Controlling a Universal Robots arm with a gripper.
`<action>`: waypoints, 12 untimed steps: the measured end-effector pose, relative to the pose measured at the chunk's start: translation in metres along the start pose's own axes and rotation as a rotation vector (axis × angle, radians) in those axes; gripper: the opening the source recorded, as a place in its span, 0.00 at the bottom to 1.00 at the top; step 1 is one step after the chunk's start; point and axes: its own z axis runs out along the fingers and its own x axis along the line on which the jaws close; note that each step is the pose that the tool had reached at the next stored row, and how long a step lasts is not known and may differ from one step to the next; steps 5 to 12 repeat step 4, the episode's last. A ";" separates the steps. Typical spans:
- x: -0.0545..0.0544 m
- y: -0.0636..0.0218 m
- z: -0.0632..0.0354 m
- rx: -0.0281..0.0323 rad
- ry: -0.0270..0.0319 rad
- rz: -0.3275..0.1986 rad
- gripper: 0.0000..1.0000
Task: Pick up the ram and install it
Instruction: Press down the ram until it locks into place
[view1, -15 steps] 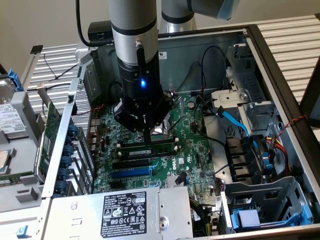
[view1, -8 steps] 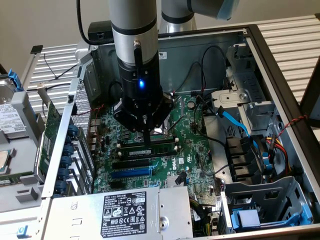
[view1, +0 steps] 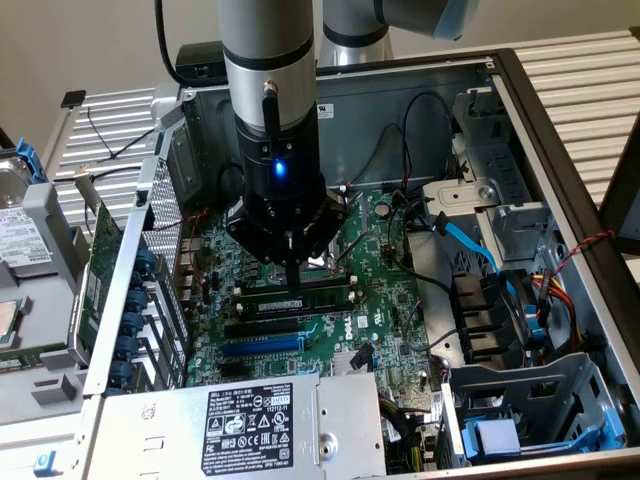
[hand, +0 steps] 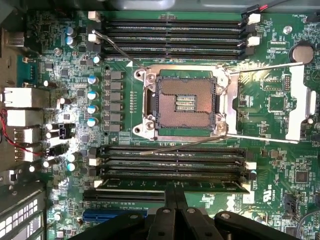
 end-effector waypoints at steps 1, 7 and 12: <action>0.000 0.0000 0.0000 -0.0001 0.0000 0.000 0.10; 0.000 0.0000 0.0000 0.0000 0.0000 0.000 0.10; 0.000 0.0000 0.0000 0.0000 0.0000 0.000 0.10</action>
